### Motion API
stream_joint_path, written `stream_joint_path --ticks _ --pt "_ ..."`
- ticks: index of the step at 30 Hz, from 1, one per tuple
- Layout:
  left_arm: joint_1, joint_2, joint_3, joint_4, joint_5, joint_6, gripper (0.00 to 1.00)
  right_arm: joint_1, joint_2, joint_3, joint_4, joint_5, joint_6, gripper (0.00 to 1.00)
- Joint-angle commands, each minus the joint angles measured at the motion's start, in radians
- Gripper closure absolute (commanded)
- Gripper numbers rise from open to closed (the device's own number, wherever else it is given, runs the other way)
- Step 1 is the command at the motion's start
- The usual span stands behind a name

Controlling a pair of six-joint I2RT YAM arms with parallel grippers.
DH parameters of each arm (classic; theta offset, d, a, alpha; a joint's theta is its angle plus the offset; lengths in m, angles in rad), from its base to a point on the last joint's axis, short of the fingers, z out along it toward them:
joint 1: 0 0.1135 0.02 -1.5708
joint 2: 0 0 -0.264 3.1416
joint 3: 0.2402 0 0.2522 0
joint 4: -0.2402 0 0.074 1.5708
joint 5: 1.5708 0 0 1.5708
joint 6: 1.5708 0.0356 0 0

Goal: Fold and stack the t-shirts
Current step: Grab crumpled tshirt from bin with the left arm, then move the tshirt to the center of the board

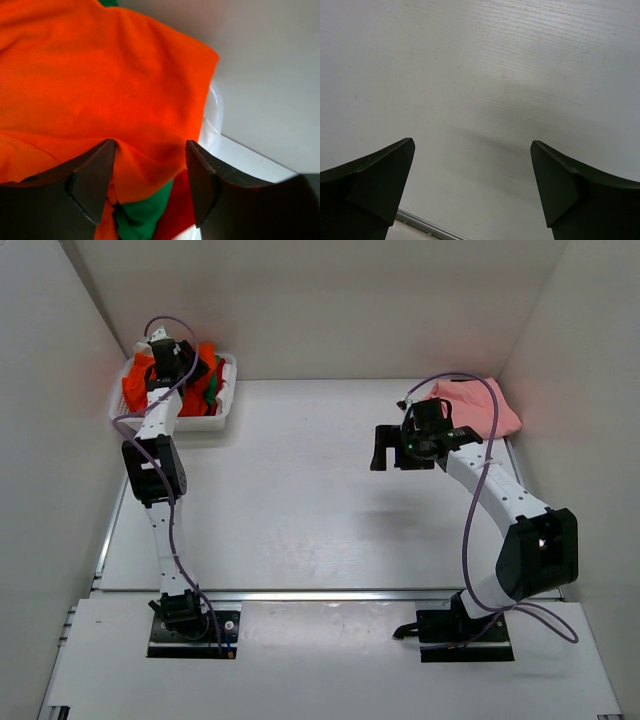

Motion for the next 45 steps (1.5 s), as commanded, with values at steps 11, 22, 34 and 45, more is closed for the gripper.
stream_joint_path --ticks 11,22,34,45 --pt "0.028 -0.095 0.127 -0.03 0.1 -0.024 1.0 0.034 0.005 0.064 0.024 0.019 0.014 0.01" --pt "-0.034 -0.736 0.043 0.025 0.303 -0.106 1.0 0.06 -0.25 -0.19 0.111 0.086 0.081 0.01" --pt "-0.269 -0.971 -0.309 -0.078 0.4 -0.177 1.0 -0.101 -0.472 -0.256 0.078 0.072 0.031 0.01" --pt "-0.424 -0.716 -0.692 0.036 0.283 -0.098 1.0 -0.088 -0.411 -0.235 0.074 0.046 0.001 0.01"
